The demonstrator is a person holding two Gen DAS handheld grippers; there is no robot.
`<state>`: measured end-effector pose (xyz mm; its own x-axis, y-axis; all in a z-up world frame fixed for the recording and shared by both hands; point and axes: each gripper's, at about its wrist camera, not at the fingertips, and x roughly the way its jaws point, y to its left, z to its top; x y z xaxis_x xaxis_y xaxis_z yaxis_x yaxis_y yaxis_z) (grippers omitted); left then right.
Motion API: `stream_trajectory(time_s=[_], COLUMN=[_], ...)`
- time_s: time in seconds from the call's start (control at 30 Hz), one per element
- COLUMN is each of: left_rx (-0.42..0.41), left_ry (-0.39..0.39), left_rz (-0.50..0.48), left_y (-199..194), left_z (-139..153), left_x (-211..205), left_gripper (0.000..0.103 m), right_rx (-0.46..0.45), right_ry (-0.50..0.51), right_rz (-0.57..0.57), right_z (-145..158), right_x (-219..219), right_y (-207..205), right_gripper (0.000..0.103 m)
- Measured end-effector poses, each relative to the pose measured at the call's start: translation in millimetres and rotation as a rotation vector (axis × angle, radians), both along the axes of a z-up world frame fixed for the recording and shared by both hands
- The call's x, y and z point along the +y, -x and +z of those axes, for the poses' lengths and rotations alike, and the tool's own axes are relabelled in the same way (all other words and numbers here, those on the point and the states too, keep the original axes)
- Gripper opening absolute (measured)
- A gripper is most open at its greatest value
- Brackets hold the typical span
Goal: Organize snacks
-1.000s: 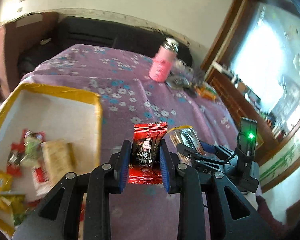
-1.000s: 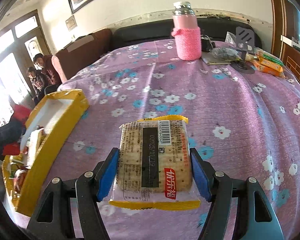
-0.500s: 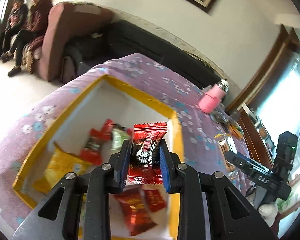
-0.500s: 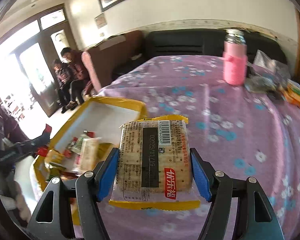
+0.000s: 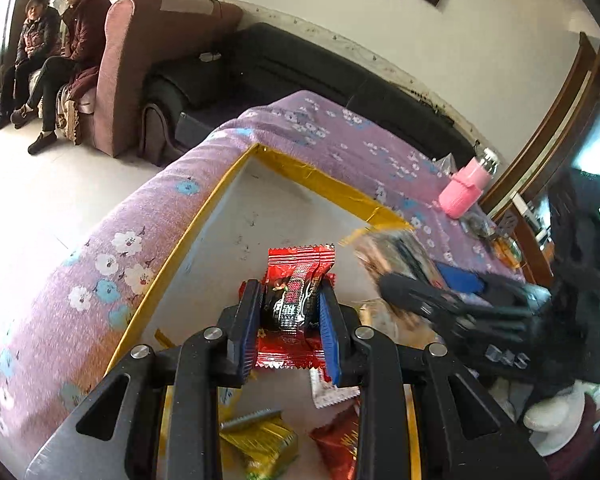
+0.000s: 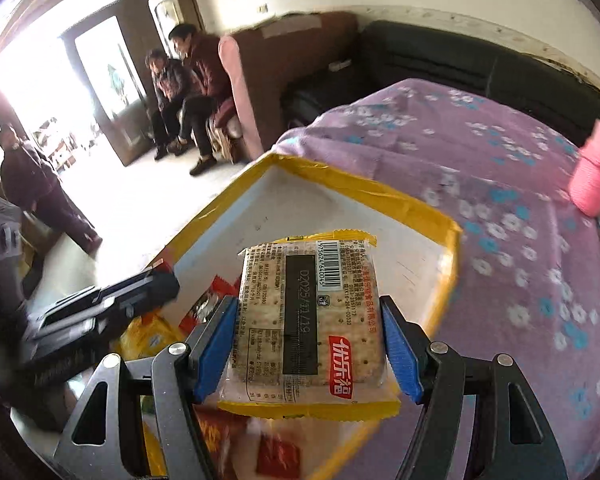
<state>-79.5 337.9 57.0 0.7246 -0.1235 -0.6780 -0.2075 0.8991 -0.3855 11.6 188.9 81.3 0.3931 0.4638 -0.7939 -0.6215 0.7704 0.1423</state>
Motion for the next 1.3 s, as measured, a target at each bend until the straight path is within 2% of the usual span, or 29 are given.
stream_trajectory(time_s=[0.2, 0.47, 0.57, 0.67, 0.77, 0.93, 1.03, 1.17, 1.3], left_rx=[0.024, 0.045, 0.050, 0.031, 0.003, -0.043, -0.064, -0.078, -0.080], left_ry=[-0.011, 0.001, 0.015, 0.028, 0.021, -0.031, -0.072, -0.130, -0.167], left_rz=[-0.020, -0.022, -0.016, -0.002, 0.016, 0.040, 0.045, 0.049, 0.037], left_y=[-14, -24, -24, -17, -6, 14, 27, 40, 51], left_z=[-5, -11, -11, -6, 4, 19, 26, 34, 36], left_x=[1, 6, 6, 6, 5, -4, -17, -37, -55], left_gripper=[0.025, 0.026, 0.037, 0.040, 0.049, 0.054, 0.059, 0.074, 0.076], right_rx=[0.100, 0.108, 0.114, 0.121, 0.086, -0.010, -0.066, -0.123, -0.148], right_ry=[0.041, 0.075, 0.078, 0.055, 0.019, -0.005, 0.008, 0.037, 0.053], right_rz=[-0.037, -0.067, -0.067, -0.065, -0.065, -0.061, -0.062, -0.062, -0.068], right_z=[-25, -38, -42, -42, -31, -6, 4, 9, 7], right_x=[25, 34, 35, 35, 30, 17, 8, -6, -28], right_y=[-35, -49, -49, -48, -42, -24, -8, 14, 34], right_gripper=[0.070, 0.070, 0.070, 0.072, 0.070, 0.070, 0.071, 0.072, 0.074])
